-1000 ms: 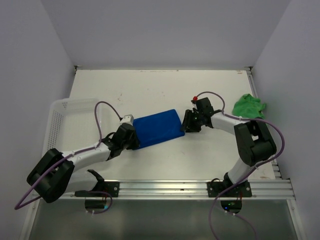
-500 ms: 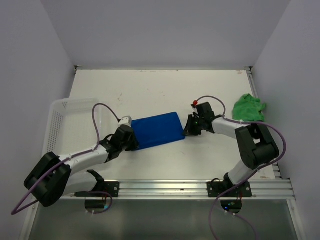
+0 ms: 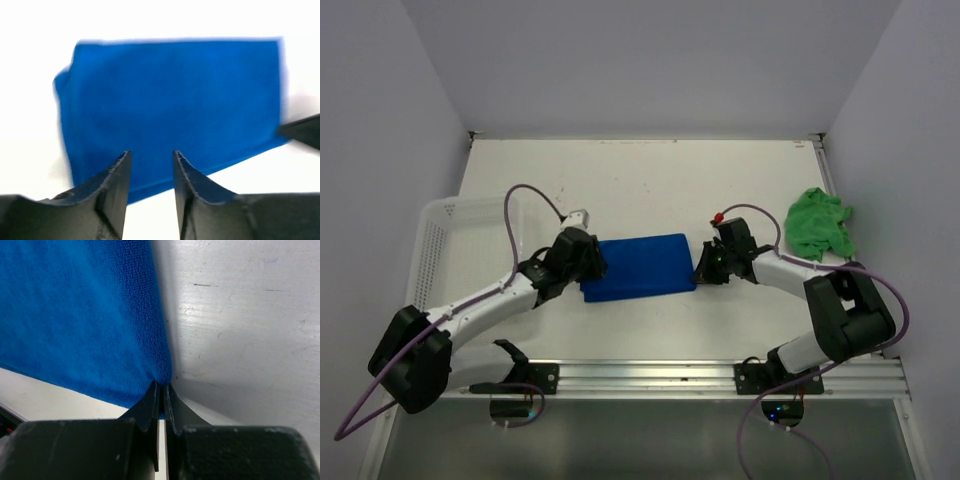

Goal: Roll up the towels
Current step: Roll the towel

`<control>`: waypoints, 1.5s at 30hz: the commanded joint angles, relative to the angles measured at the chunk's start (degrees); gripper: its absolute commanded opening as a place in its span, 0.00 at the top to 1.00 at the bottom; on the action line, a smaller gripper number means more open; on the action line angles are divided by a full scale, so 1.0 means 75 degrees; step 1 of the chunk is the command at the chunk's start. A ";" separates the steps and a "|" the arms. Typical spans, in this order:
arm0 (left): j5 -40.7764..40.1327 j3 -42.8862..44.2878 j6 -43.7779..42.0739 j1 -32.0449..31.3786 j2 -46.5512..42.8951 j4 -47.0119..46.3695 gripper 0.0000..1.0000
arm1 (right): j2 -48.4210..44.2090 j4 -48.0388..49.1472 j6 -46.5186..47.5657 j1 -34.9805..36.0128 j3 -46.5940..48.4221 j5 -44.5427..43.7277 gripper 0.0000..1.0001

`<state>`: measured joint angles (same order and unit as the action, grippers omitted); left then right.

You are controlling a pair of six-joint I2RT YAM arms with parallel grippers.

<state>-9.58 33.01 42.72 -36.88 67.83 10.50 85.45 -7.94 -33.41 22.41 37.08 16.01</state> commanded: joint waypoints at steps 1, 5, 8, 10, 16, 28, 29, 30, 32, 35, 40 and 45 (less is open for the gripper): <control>-0.0164 0.1536 -0.0352 -0.0016 0.0305 0.0052 0.57 | -0.0108 0.0098 -0.0232 0.0035 -0.0233 -0.0470 1.00; 0.0573 0.3435 -0.0353 -0.0039 0.1699 -0.0005 0.52 | -0.0272 0.0461 -0.0455 0.0047 -0.0455 -0.0669 1.00; 0.0879 0.4595 -0.0294 -0.0156 0.2847 -0.0088 0.51 | -0.0435 0.0671 -0.0608 0.0046 -0.0596 -0.0810 1.00; 0.1019 0.5552 -0.0282 -0.0354 0.3793 0.0180 0.51 | -0.0483 0.0743 -0.0701 0.0046 -0.0678 -0.0845 1.00; 0.1090 0.6905 -0.0107 -0.1162 0.5391 0.0568 0.51 | -0.0623 0.0766 -0.0772 0.0035 -0.0760 -0.0998 1.00; 0.0962 0.7655 0.0140 -0.1633 0.6787 0.0650 0.52 | -0.0519 0.1013 -0.0913 0.0035 -0.1065 -0.0974 1.00; 0.0903 0.7738 0.0117 -0.1645 0.6869 0.0685 0.52 | -0.0495 0.1024 -0.0913 0.0046 -0.1088 -0.0963 1.00; 0.0857 0.7820 0.0093 -0.1645 0.6951 0.0732 0.52 | -0.0506 0.1013 -0.0924 0.0035 -0.1089 -0.0963 1.00; 0.0693 0.8031 0.0023 -0.1645 0.7138 0.0838 0.52 | -0.0483 0.1223 -0.0924 0.0046 -0.1100 -0.0963 1.00; 0.0493 0.8289 -0.0071 -0.1645 0.7326 0.0978 0.52 | -0.0437 0.1247 -0.0901 0.0046 -0.1089 -0.0951 1.00; 0.0153 0.8770 -0.0246 -0.1645 0.7655 0.1412 0.52 | -0.0390 0.1282 -0.0878 0.0046 -0.1100 -0.0928 1.00; -0.0093 0.8910 -0.0387 -0.1668 0.7620 0.1517 0.52 | -0.0296 0.1364 -0.0866 0.0047 -0.1159 -0.0939 1.00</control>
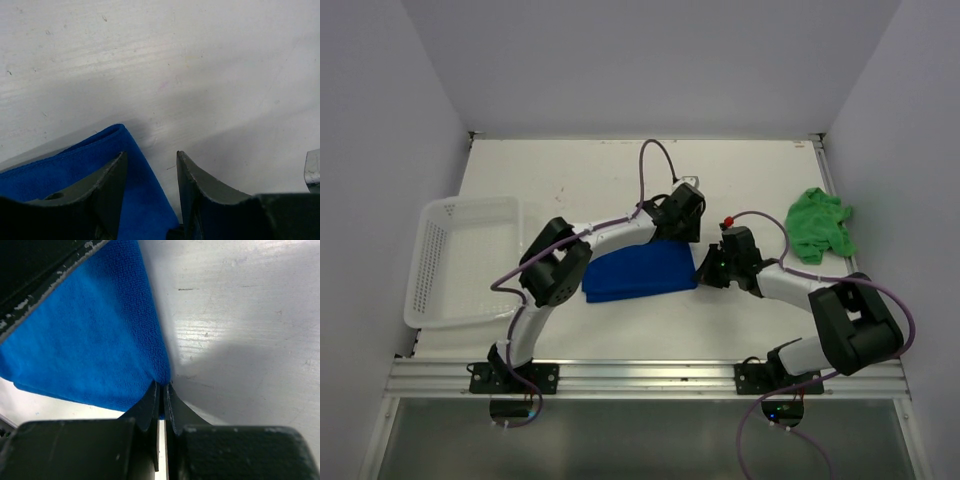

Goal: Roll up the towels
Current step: Roll the towel

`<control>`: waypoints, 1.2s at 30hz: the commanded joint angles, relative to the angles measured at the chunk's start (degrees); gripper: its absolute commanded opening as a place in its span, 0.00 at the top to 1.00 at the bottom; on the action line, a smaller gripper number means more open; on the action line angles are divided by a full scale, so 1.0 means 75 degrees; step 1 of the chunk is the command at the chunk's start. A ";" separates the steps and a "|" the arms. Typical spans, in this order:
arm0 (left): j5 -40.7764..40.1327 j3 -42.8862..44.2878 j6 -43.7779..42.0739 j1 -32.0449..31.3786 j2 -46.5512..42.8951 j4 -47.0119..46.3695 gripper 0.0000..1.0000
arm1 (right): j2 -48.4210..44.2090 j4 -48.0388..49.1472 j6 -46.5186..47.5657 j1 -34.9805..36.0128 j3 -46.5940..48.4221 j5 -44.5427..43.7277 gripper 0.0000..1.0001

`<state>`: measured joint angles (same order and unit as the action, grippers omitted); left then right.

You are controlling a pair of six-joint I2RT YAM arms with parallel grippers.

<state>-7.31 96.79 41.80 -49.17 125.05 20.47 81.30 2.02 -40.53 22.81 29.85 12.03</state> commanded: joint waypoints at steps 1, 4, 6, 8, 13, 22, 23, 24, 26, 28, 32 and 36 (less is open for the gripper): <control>-0.0454 0.0442 -0.0311 -0.0042 0.0002 0.0235 0.52 | 0.0270 0.0058 0.0084 -0.0017 -0.0217 -0.0409 1.00; -0.0677 0.0617 -0.0359 -0.0077 0.0130 0.0446 0.52 | 0.0352 0.0117 0.0073 -0.0006 -0.0229 -0.0374 1.00; -0.0631 0.0618 -0.0359 -0.0112 0.0212 0.0388 0.52 | 0.0387 0.0152 0.0072 -0.0006 -0.0218 -0.0362 1.00; -0.0584 0.0676 -0.0359 -0.0112 0.0387 0.0435 0.52 | 0.0434 0.0176 0.0072 -0.0018 -0.0218 -0.0350 1.00; -0.0712 0.1097 -0.0429 -0.0136 0.0786 0.0739 0.53 | 0.0492 0.0199 0.0072 -0.0018 -0.0218 -0.0397 1.00; -0.1099 0.1286 -0.0570 -0.0194 0.0846 0.0775 0.53 | 0.0692 0.0351 0.0073 -0.0006 -0.0300 -0.0339 1.00; -0.1076 0.1309 -0.0570 -0.0194 0.0857 0.0693 0.53 | 0.0715 0.0352 0.0084 -0.0017 -0.0311 -0.0327 1.00; -0.1041 0.1321 -0.0570 -0.0194 0.0881 0.0669 0.53 | 0.0715 0.0352 0.0084 -0.0006 -0.0311 -0.0327 1.00; -0.1041 0.1379 -0.0593 -0.0194 0.0916 0.0669 0.53 | 0.0692 0.0340 0.0096 -0.0006 -0.0335 -0.0339 1.00; -0.1087 0.1414 -0.0605 -0.0194 0.0928 0.0774 0.53 | 0.0645 0.0316 0.0096 -0.0017 -0.0370 -0.0362 1.00; -0.1438 0.1217 -0.0593 -0.0206 0.0648 0.0939 0.53 | 0.0645 0.0363 0.0108 -0.0006 -0.0417 -0.0409 1.00; -0.1510 0.0899 -0.0581 -0.0194 0.0190 0.0728 0.52 | 0.0680 0.0387 0.0166 -0.0017 -0.0429 -0.0444 1.00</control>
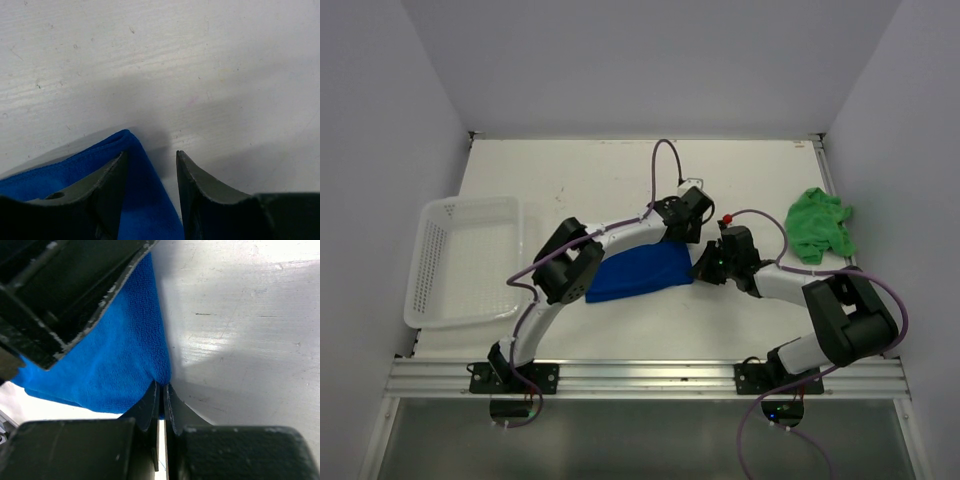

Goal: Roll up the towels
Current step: Roll the towel

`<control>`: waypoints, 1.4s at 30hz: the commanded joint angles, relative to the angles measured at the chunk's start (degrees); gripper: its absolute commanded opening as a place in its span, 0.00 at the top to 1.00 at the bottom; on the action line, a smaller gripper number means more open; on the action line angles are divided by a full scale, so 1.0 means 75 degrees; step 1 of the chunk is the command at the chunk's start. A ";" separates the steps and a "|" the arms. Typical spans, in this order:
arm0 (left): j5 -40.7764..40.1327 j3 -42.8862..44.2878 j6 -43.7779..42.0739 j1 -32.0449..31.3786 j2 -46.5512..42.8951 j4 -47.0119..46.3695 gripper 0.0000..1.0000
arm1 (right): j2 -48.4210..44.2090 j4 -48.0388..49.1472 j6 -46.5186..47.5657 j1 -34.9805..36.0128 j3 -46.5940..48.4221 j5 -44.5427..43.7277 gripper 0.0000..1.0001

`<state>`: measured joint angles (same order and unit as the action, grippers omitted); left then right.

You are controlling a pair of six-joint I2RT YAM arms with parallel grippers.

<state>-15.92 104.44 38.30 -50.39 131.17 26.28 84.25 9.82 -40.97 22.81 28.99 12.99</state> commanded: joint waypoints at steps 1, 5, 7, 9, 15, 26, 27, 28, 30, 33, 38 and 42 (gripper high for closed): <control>-0.0385 -0.0121 -0.0103 -0.0031 -0.0731 -0.0036 0.52 | 0.0263 -0.0654 0.0224 -0.0006 -0.0315 -0.0572 1.00; -0.0537 -0.0121 -0.0092 -0.0031 -0.0931 0.0023 0.52 | 0.0228 -0.0700 0.0271 -0.0006 -0.0315 -0.0596 1.00; -0.0549 -0.0144 -0.0091 -0.0031 -0.1001 -0.0012 0.52 | 0.0228 -0.0724 0.0283 -0.0006 -0.0315 -0.0607 1.00; -0.0467 -0.0145 -0.0092 -0.0031 -0.1025 -0.0047 0.52 | 0.0240 -0.0712 0.0295 -0.0006 -0.0327 -0.0608 1.00; -0.0385 -0.0378 0.0037 -0.0043 -0.0850 0.0011 0.52 | 0.0298 -0.0630 0.0260 -0.0017 -0.0385 -0.0596 1.00; -0.0279 -0.0274 -0.0080 -0.0066 -0.0064 -0.0071 0.51 | -0.0111 -0.1192 0.0704 0.0111 -0.0245 -0.1076 1.00; -0.0279 -0.0204 -0.0091 -0.0078 -0.0018 -0.0036 0.51 | -0.0158 -0.1251 0.0786 0.0135 -0.0198 -0.1123 1.00; -0.0279 -0.0041 -0.0092 -0.0078 0.0041 0.0080 0.51 | -0.0240 -0.1286 0.0891 0.0146 -0.0175 -0.1158 1.00; -0.0314 0.0136 -0.0138 -0.0090 0.0088 0.0186 0.51 | -0.0322 -0.1509 0.1009 0.0182 -0.0105 -0.1299 1.00; -0.0338 0.0452 -0.0185 -0.0101 0.0252 0.0444 0.51 | -0.0440 -0.1685 0.1162 0.0275 0.0024 -0.1521 1.00; -0.0338 0.0594 -0.0185 -0.0148 0.0510 0.0796 0.51 | -0.0428 -0.1767 0.1197 0.0486 0.0200 -0.1650 1.00; -0.0466 0.0570 -0.0104 -0.0195 0.0732 0.1054 0.52 | -0.0498 -0.1627 0.1256 0.0732 0.0072 -0.1906 1.00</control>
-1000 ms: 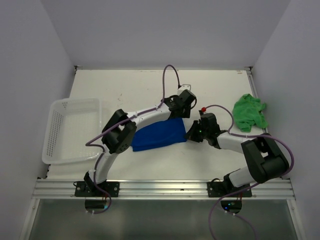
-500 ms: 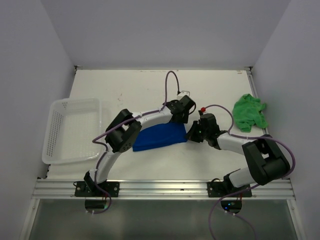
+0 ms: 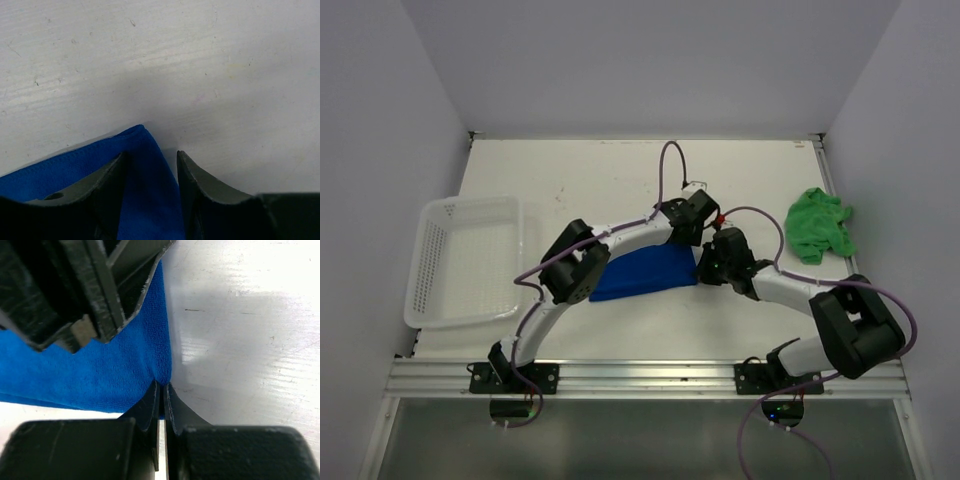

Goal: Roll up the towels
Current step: Roll the towel

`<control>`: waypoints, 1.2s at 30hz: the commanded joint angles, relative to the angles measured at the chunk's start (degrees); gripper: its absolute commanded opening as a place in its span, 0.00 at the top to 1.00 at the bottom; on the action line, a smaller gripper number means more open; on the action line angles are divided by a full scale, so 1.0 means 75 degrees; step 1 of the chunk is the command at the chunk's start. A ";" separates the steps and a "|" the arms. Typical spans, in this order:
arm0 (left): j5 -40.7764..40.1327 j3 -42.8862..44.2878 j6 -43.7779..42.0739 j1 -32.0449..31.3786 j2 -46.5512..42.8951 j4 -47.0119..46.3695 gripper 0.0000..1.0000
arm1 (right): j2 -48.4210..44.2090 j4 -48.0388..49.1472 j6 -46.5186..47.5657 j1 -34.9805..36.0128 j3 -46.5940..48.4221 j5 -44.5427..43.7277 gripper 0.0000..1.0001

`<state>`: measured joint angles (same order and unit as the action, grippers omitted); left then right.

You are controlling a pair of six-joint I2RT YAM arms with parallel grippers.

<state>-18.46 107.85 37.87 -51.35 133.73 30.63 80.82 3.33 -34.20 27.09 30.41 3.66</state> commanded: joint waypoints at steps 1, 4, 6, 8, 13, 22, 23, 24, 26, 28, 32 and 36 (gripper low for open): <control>-0.0152 0.0116 -0.0057 -0.0067 0.0403 0.0532 0.52 | -0.0099 -0.0726 0.0341 0.0254 -0.0164 -0.0722 1.00; -0.0293 0.0116 -0.0033 -0.0079 0.0497 0.0650 0.58 | -0.0322 -0.0492 0.0282 0.0348 -0.0433 -0.0851 1.00; -0.0363 0.0127 -0.0033 -0.0090 0.0544 0.0685 0.62 | -0.0439 -0.0491 0.0270 0.0395 -0.0527 -0.0945 1.00; -0.0375 0.0162 -0.0033 -0.0102 0.0626 0.0779 0.68 | -0.0626 -0.0222 0.0317 0.0419 -0.0574 -0.1062 1.00; -0.0387 0.0514 -0.0022 -0.0161 0.0965 0.1153 0.75 | -0.0873 -0.0140 0.0457 0.0442 -0.0622 -0.1133 1.00; -0.0070 0.0292 0.0517 -0.0161 0.0322 0.0546 0.80 | -0.0884 0.0129 0.0505 0.0676 -0.0855 -0.1285 1.00; -0.0035 0.0233 0.0599 -0.0161 0.0217 0.0440 0.80 | -0.0931 0.0188 0.0516 0.0700 -0.0891 -0.1331 1.00; -0.0012 0.0117 0.0623 -0.0161 0.0030 0.0219 0.80 | -0.1048 0.0177 0.0505 0.0723 -0.0949 -0.1460 1.00; 0.0105 -0.0013 0.0728 -0.0114 -0.0146 0.0042 0.82 | -0.1235 0.0142 0.0540 0.0817 -0.1008 -0.1612 1.00; 0.0211 -0.0223 0.0752 -0.0056 -0.0358 -0.0193 0.82 | -0.1528 0.0025 0.0563 0.0922 -0.1020 -0.1928 1.00; 0.0375 -0.0703 0.0799 0.0050 -0.0686 -0.0579 0.83 | -0.1799 -0.0572 0.0657 0.1098 -0.0728 -0.2374 1.00; 0.0621 -0.1721 0.0857 0.0144 -0.1212 -0.1411 0.84 | -0.1740 -0.0995 0.0774 0.1368 -0.0447 -0.2761 1.00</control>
<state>-15.33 99.66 42.94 -51.51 129.25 25.08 68.23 0.36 -30.09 35.97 24.40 -12.03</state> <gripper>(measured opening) 0.167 0.025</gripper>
